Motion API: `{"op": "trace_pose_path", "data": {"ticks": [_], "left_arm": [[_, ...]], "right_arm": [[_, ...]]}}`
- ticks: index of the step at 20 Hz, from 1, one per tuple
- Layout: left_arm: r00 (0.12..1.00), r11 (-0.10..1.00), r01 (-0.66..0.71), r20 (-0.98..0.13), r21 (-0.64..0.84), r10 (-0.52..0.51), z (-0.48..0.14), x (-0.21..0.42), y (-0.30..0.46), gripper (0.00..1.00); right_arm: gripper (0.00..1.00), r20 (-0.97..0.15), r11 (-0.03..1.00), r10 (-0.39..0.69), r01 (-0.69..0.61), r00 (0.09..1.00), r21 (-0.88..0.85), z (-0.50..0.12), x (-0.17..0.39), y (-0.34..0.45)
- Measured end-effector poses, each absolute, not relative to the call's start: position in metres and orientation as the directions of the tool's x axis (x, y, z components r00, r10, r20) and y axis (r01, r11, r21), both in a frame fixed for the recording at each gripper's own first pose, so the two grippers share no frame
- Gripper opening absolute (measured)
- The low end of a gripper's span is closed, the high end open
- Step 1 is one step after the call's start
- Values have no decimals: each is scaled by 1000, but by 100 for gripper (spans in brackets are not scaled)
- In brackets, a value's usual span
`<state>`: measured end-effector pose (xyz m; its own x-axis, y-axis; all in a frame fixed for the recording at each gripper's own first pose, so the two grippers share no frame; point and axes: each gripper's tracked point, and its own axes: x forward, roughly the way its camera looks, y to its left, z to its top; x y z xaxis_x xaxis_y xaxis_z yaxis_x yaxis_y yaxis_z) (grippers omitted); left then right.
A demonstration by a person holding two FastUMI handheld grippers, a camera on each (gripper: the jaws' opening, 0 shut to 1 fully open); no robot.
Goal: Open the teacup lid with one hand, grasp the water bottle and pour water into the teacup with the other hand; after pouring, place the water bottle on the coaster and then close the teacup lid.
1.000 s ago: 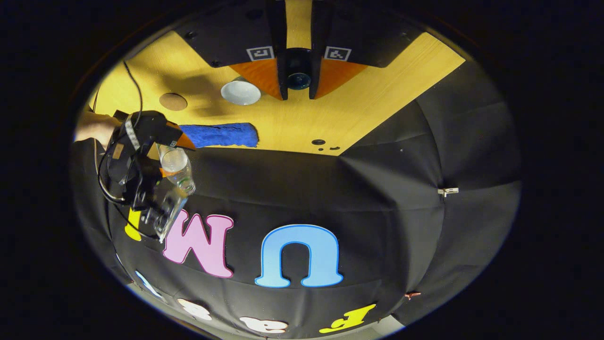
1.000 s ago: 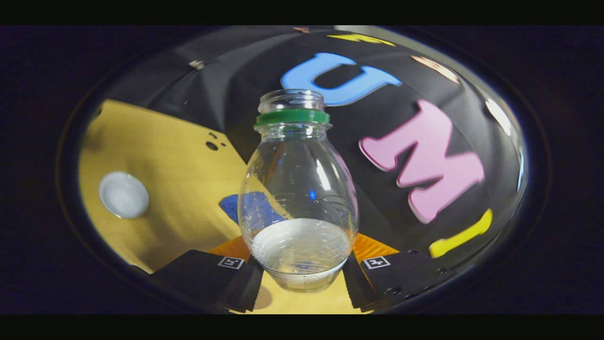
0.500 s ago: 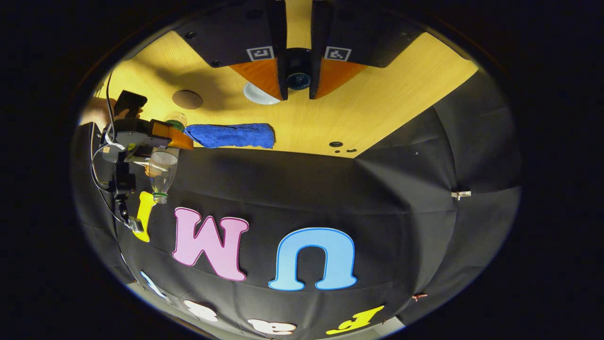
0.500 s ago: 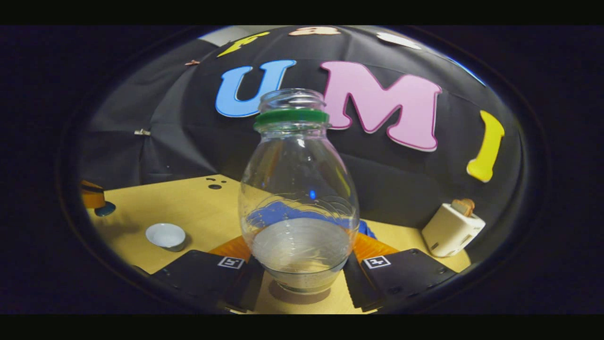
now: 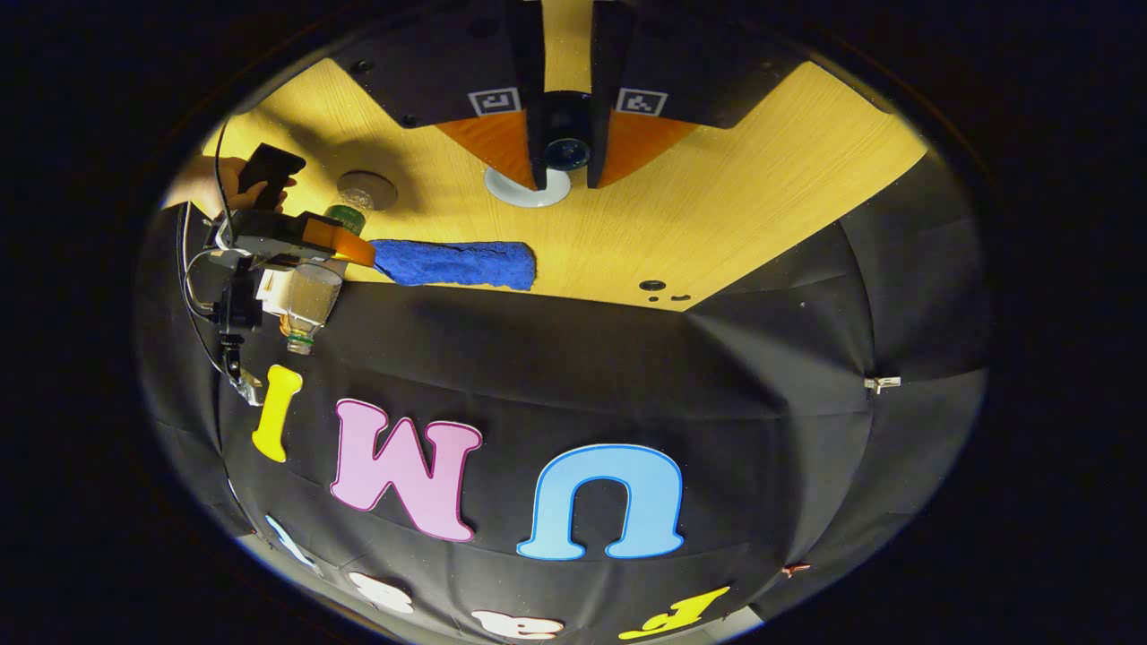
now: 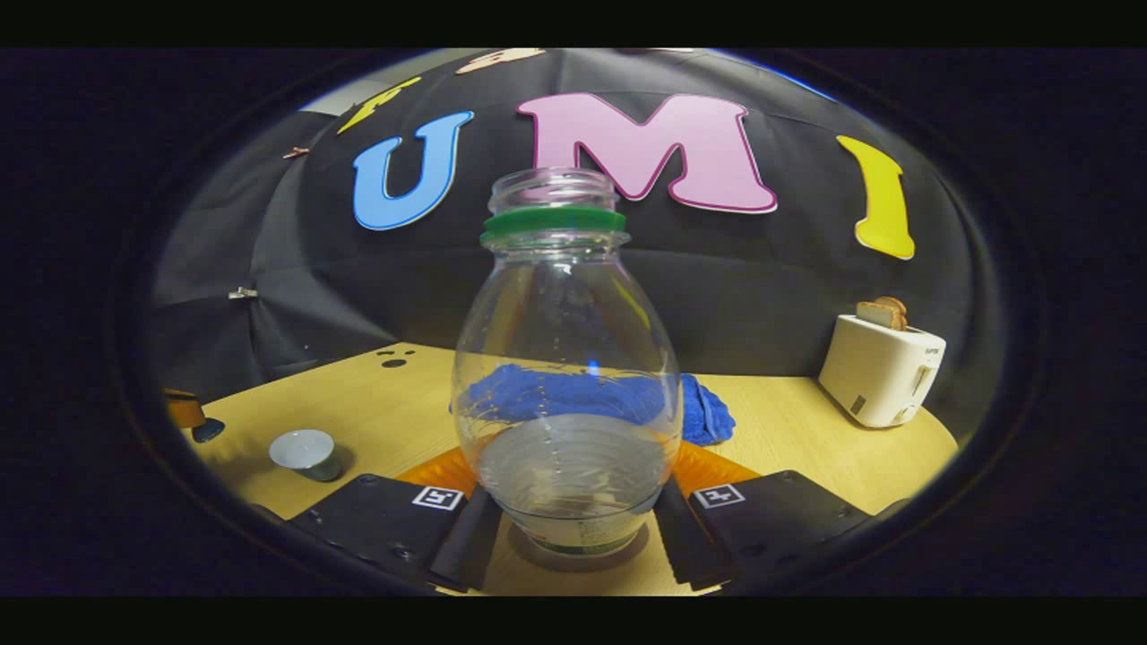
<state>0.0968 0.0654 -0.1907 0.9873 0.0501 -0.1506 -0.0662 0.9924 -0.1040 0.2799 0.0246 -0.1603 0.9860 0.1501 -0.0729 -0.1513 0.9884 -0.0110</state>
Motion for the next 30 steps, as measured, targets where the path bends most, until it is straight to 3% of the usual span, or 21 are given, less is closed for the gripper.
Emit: {"op": "trace_pose_path", "data": {"ticks": [8,10,11,13,17,23,30], "left_arm": [[988,992,-73,-146,-106,57,-188,100,62,24],[987,991,-79,-144,-104,64,-187,99,65,24],[987,991,-83,-143,-105,68,-185,99,65,21],[988,991,-88,-133,-105,74,-180,101,67,28],[991,992,-102,-92,-78,94,-162,115,75,21],[996,995,-67,-71,-76,62,-163,155,60,24],[993,999,-29,-119,-30,25,-204,195,34,27]], "right_arm": [[84,-115,992,121,-123,986,-7,-179,282,16],[98,-123,991,132,-133,984,3,-180,278,20],[100,-130,989,147,-146,980,17,-180,276,24],[100,-150,988,152,-149,977,31,-184,269,27],[99,-161,992,123,-121,979,23,-192,247,19],[100,-196,994,112,-112,974,7,-195,206,5],[100,-223,989,144,-140,964,37,-194,168,11]]}}
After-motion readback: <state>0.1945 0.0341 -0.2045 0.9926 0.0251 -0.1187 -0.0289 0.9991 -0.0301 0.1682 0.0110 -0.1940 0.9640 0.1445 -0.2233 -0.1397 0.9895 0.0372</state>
